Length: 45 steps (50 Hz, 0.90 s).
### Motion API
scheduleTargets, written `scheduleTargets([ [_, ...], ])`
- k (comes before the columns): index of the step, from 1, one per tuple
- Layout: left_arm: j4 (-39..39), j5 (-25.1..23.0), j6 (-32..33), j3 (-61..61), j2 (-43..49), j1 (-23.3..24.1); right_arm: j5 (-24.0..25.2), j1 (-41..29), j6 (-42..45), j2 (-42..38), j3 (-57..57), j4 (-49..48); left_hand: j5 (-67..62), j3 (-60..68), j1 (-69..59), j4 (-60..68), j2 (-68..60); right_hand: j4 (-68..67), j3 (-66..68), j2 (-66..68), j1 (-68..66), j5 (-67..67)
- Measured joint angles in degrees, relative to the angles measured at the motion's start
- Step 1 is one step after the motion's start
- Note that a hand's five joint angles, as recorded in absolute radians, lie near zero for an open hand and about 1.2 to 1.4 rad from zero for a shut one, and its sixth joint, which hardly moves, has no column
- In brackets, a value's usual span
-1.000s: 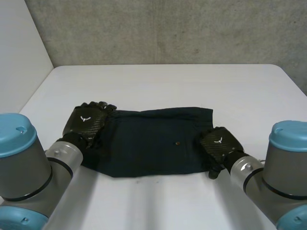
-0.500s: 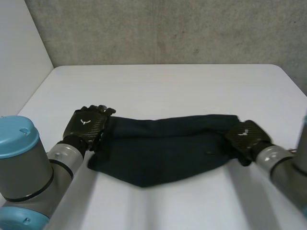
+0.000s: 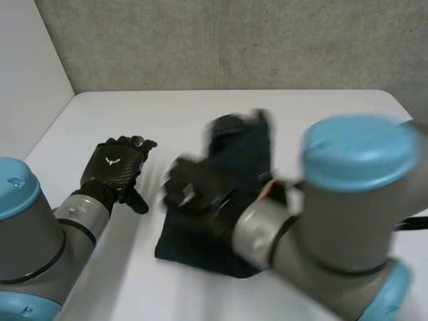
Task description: Fold the shorts.
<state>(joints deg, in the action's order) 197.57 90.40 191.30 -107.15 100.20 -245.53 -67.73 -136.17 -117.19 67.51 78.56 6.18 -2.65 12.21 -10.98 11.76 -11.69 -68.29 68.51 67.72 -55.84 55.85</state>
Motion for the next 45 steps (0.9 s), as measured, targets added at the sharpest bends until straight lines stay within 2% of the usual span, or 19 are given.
scheduleTargets([
  [4, 0.02, 1.04, -0.04, 0.26, -1.77, -0.67, 5.22, -3.15, -0.18, -5.14, -1.07, 0.04, 0.00, 0.00, 0.00, 0.00, 0.00, 0.57, -0.58, -0.52, 0.31, -0.41],
  [5, 0.02, 1.04, -0.04, 0.26, -1.77, -0.67, 5.22, -3.15, -0.18, -5.14, -1.07, 0.04, 0.00, 0.00, 0.00, 0.00, 0.00, 0.57, -0.58, -0.52, 0.31, -0.41],
  [6, 0.01, 1.86, -0.06, 0.57, -2.76, -1.12, 7.31, -3.61, -0.91, -7.25, -1.23, -0.03, 0.00, 0.00, 0.00, 0.00, 0.00, 20.85, -21.19, -20.82, 16.21, -18.21],
  [7, 0.01, 2.21, -0.07, 0.75, -3.16, -1.31, 7.77, -3.61, -1.41, -7.79, -1.22, -0.09, 0.01, 0.00, 0.00, 0.00, 0.00, 31.63, -31.93, -31.45, 25.18, -28.69],
  [9, 0.01, 3.21, -0.19, 1.45, -4.34, -1.95, 8.53, -3.35, -3.24, -8.68, -1.21, -0.43, 0.00, 0.00, 0.00, 0.00, 0.00, 47.23, -47.42, -46.93, 37.49, -44.54],
  [11, -0.05, 3.91, -0.42, 2.18, -5.22, -2.50, 8.54, -2.86, -5.82, -8.95, -1.16, -0.99, 0.00, 0.00, 0.00, 0.00, 0.00, 51.27, -51.63, -50.42, 40.63, -48.94],
  [13, -0.20, 4.32, -1.05, 3.17, -5.83, -2.99, 7.56, -1.76, -10.91, -8.41, -1.02, -2.18, 0.00, 0.00, 0.00, 0.00, 0.00, 52.89, -53.60, -52.17, 42.01, -50.51],
  [21, -2.27, 2.99, -5.35, 7.72, -5.26, -2.40, -1.74, 6.12, -42.08, -0.54, 0.52, -6.40, 0.00, 0.00, 0.00, 0.00, 0.00, 54.43, -56.26, -54.53, 43.81, -51.66],
  [25, -4.56, 2.00, -6.38, 8.97, -2.57, 0.39, -4.73, 8.88, -50.35, 1.17, 1.20, -6.20, 0.00, 0.00, 0.00, 0.00, 0.00, 54.43, -56.26, -54.54, 43.81, -51.66],
  [29, -7.05, 1.68, -6.80, 9.89, 1.09, 4.11, -6.28, 10.80, -51.79, 0.18, 1.76, -5.12, 0.00, 0.00, 0.00, 0.00, 0.00, 54.43, -56.26, -54.54, 43.81, -51.66],
  [34, -9.65, 2.13, -6.75, 10.02, 6.52, 7.72, -7.54, 12.00, -48.04, -4.47, 1.99, -4.12, 0.01, 0.00, 0.00, 0.00, 0.00, 54.43, -56.26, -54.54, 43.81, -51.66],
  [40, -10.77, 5.10, -6.39, 9.78, 12.07, 8.90, -9.63, 12.03, -44.79, -10.25, 1.55, -4.05, 0.00, 0.00, 0.00, 0.00, 0.00, 54.43, -56.26, -54.54, 43.81, -51.66],
  [45, -11.34, 9.79, -5.66, 10.18, 15.33, 8.89, -12.54, 11.88, -42.88, -14.17, 0.71, -4.23, 0.09, 0.00, 0.49, 0.00, 0.00, 54.43, -56.26, -55.13, 46.53, -51.66],
])
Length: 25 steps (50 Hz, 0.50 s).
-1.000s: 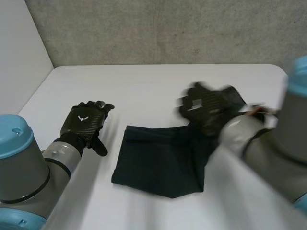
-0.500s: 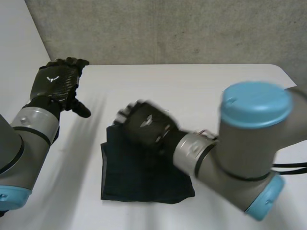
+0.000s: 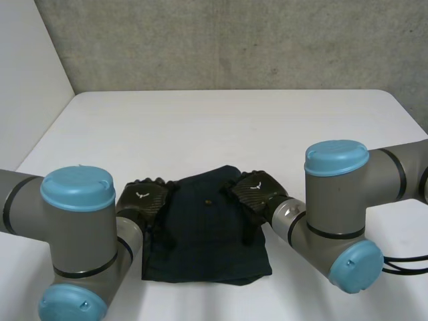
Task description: Fold the shorts.
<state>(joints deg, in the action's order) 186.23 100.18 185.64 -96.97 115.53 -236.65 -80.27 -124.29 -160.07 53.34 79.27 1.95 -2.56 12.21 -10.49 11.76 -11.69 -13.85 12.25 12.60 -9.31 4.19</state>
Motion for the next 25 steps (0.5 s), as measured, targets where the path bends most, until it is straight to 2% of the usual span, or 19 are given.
scheduleTargets([
  [8, -0.37, 1.88, 3.20, 1.63, 0.19, 1.07, -1.48, 0.24, 2.03, 1.13, -0.31, 0.02, -0.08, 0.00, 0.80, 0.00, 0.00, 0.00, 0.00, -0.89, 1.02, -0.24],
  [14, -1.46, 1.70, 5.50, 6.91, -4.24, 3.33, -2.85, 0.69, 1.93, 8.49, -1.10, -1.09, -0.07, 0.00, 0.78, 0.00, 0.00, 0.00, 0.00, -0.88, 1.02, -0.40],
  [19, -4.68, 1.09, 6.23, 14.69, -12.02, 1.72, -9.32, 2.11, 1.51, 15.51, -3.27, -3.29, -0.08, 0.00, 0.60, 0.00, 0.00, 0.00, 0.00, -0.89, 1.02, -0.43],
  [25, -14.36, -2.16, 4.74, 24.53, -18.07, -3.86, -17.65, 4.84, 1.45, 22.15, -6.24, -3.55, -0.08, 0.00, 0.60, 0.00, 0.00, 0.00, 0.00, -0.89, 1.02, -0.43],
])
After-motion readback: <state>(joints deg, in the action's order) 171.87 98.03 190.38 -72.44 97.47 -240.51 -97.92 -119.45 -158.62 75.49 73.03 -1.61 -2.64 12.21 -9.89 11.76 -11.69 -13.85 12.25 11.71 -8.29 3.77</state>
